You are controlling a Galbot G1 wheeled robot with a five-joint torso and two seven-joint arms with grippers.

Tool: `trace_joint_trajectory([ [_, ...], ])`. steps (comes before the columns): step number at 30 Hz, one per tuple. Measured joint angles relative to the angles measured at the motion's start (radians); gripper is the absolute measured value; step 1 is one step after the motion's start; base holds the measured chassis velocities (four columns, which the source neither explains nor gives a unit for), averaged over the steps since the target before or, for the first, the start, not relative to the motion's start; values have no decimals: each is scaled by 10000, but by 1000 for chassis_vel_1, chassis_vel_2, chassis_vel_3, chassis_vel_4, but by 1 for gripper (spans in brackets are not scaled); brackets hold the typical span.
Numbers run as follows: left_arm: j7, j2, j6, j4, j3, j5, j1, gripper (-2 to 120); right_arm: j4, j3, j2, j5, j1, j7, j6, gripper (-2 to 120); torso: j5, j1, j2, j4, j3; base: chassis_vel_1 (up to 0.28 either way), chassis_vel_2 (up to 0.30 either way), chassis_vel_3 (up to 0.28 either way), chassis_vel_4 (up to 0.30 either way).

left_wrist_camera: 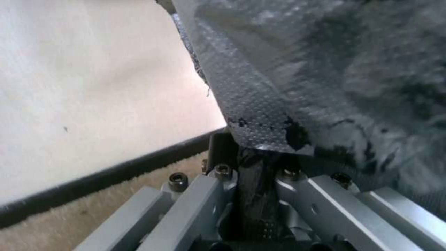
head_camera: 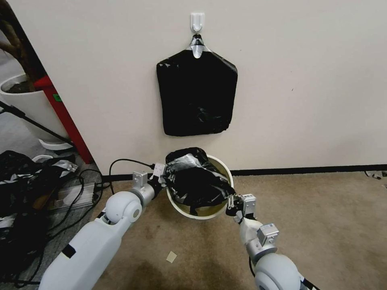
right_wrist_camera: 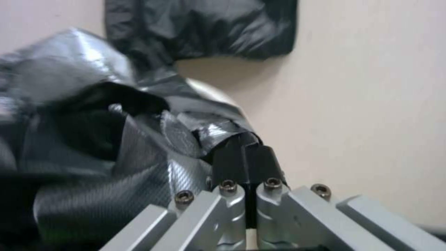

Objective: Place a trash bag onto the trash bin.

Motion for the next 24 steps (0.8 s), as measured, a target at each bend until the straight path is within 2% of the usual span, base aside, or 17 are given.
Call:
trace_joint_trajectory([
  [3,647,91,-322,101,-79,677,50,3,-228,181,49,-557,120,232,6,0,0,0,0,-1,0,0,0,0,0],
  [4,647,91,-322,101,-79,677,50,3,-228,181,49,-557,120,232,6,0,0,0,0,-1,0,0,0,0,0],
  [7,1647,165,-547,121,-166,1359,193,3,-394,249,79,-597,274,458,-168,0,-1,0,0,0,0,0,0,0,0],
  [9,1849,172,-564,121,-189,1441,218,3,-459,281,86,-591,335,478,-201,0,-1,0,0,0,0,0,0,0,0],
  [10,2383,176,-613,120,-254,1593,258,3,-622,342,92,-529,472,493,-310,0,-1,0,0,1,0,0,0,0,0],
  [12,3071,176,-702,150,-345,1727,257,3,-907,418,66,-229,723,494,-564,0,0,0,0,0,0,0,0,0,0],
  [13,3071,176,-702,150,-345,1727,257,3,-907,418,66,-229,723,494,-564,0,0,0,0,0,0,0,0,0,0],
  [15,3520,177,-740,188,-430,1816,229,3,-1166,464,29,215,933,493,-749,0,0,0,0,1,0,0,0,0,0],
  [22,3624,125,-748,226,-607,1255,121,3,-1519,502,-123,1417,1028,585,-1200,0,0,0,0,1,0,0,0,0,0],
  [24,3383,27,-679,256,-704,615,28,3,-1360,227,-259,2077,667,587,-1495,0,3,0,0,0,0,0,0,0,0],
])
